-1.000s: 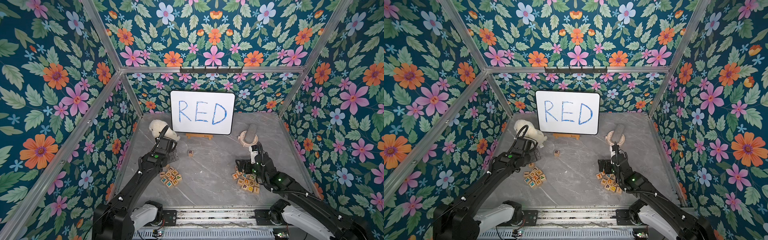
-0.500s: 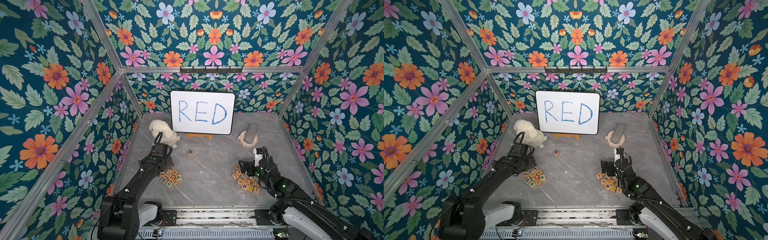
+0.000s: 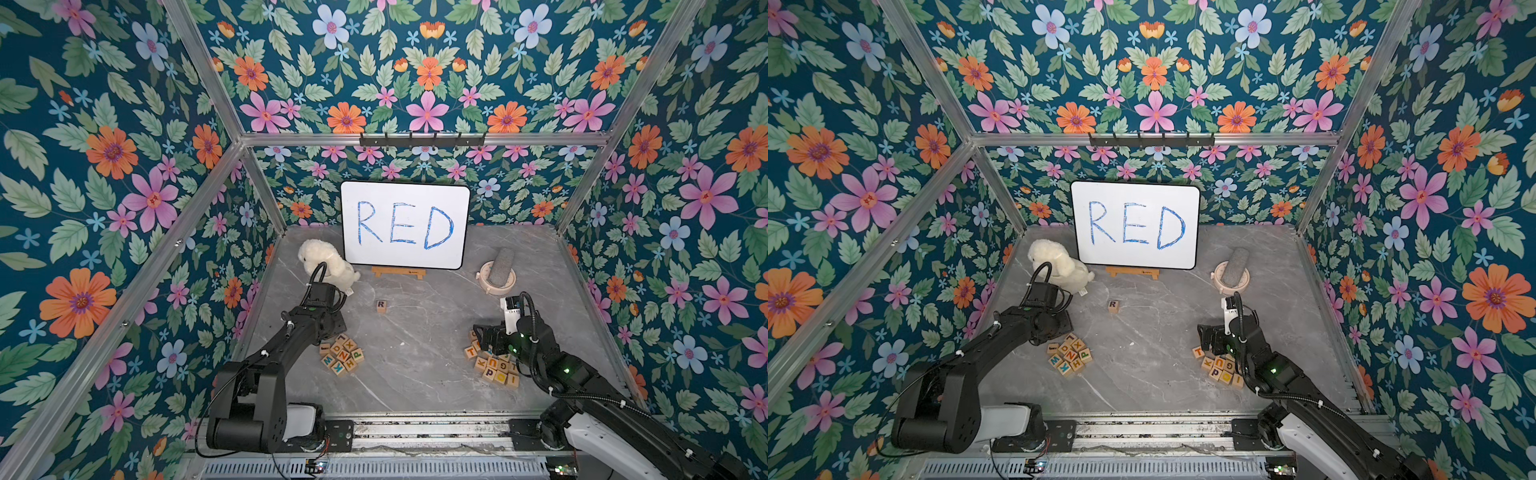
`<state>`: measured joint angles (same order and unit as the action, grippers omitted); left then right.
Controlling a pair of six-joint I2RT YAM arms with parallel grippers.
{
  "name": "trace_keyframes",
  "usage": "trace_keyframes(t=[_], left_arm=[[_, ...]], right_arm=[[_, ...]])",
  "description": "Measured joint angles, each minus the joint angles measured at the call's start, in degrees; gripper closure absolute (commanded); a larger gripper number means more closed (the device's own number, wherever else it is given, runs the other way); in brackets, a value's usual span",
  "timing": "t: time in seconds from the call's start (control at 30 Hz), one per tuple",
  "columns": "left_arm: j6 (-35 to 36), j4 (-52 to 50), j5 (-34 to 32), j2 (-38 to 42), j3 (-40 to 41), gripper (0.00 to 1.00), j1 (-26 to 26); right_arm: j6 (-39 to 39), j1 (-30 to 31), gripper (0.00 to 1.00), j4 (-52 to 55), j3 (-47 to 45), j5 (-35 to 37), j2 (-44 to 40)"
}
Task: Assemble the uppercase word "red" with letter blocks
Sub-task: Pick up the letter block from the center of the board.
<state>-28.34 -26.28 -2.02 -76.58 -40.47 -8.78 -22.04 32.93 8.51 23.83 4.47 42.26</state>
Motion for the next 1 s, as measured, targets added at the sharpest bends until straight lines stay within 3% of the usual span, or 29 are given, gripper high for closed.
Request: trace_keyframes(t=[0.67, 1.0], left_arm=[[1.46, 3.17, -0.59, -4.07, 0.02, 0.46, 0.09], [1.49, 3.96, -0.11, -6.84, -1.09, 0.53, 0.09]], right_arm=[[2.69, 0.02, 0.05, 0.70, 1.49, -1.49, -0.09], [-0.31, 0.00, 0.05, 1.27, 0.79, -2.54, -2.03]])
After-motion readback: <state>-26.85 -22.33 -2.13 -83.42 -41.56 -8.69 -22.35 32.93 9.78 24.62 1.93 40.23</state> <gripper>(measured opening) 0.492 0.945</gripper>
